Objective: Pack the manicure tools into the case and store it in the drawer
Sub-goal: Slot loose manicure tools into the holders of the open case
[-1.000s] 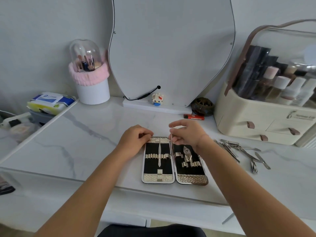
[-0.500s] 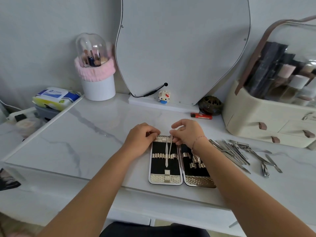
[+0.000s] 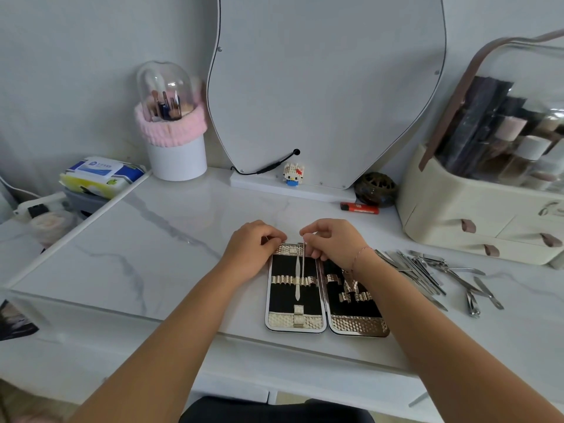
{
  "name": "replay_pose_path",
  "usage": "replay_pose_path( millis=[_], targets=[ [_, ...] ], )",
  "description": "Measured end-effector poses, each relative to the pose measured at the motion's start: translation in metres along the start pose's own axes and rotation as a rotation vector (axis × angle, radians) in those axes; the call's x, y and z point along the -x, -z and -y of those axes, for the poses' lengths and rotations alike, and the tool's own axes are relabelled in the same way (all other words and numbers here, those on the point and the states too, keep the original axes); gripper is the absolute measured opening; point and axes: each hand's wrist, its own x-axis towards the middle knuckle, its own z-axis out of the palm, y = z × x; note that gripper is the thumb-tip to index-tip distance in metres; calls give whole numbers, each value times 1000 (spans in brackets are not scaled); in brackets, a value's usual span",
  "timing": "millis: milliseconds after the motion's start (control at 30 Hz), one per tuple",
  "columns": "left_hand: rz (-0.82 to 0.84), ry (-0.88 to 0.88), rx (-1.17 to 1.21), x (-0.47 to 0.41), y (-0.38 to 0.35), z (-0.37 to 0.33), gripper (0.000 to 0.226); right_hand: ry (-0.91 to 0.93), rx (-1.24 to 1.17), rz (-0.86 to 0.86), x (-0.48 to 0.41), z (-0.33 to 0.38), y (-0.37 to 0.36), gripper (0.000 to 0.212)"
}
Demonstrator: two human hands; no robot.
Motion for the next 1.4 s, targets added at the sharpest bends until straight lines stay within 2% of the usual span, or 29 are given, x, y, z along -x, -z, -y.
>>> replay_pose_path(
  millis=[433, 600, 767, 900, 1000, 1100, 1167, 1300, 1400],
  targets=[
    [-3, 7, 5, 0, 0, -1, 18, 67, 209, 153, 4, 0, 9, 20],
    [-2, 11, 2, 1, 0, -1, 18, 55, 185, 141, 8, 0, 9, 20],
    [9, 8, 4, 2, 1, -1, 18, 74, 36, 26, 18, -3, 12, 20],
    [14, 19, 51, 4, 2, -2, 16, 114, 78, -193, 40, -18, 42, 10],
    [2, 21, 53, 4, 1, -2, 14, 24, 191, -347, 61, -43, 75, 1],
    [3, 23, 64, 3, 0, -2, 12, -89, 248, -418, 75, -69, 98, 6],
    [-2, 24, 67, 2, 1, -1, 11, -110, 285, -398, 75, -76, 101, 6],
    [-7, 22, 66, 2, 1, 0, 11, -17, 507, -222, 66, -72, 95, 9],
    [-8, 26, 58, 3, 0, 0, 11, 6, 580, -160, 56, -67, 94, 11]
  ],
)
